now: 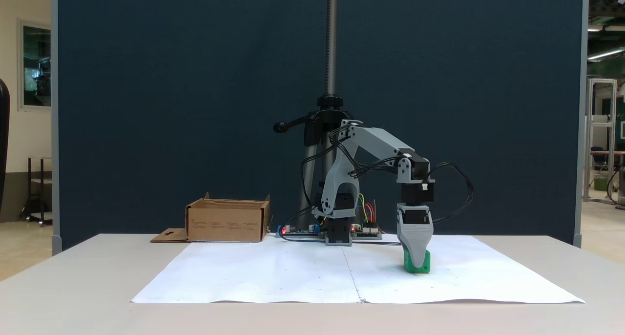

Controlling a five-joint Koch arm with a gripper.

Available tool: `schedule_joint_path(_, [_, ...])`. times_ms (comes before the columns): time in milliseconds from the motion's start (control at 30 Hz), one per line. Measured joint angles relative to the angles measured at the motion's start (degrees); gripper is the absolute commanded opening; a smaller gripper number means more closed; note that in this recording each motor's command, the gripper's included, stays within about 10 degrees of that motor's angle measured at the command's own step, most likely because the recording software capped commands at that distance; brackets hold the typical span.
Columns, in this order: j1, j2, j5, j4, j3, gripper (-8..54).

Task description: Grasp a green dice and put it in the bin.

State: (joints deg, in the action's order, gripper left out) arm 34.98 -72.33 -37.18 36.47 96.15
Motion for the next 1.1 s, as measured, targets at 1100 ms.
schedule_joint_path(1100, [0.0, 2.2, 0.0, -0.18, 0.0, 37.4])
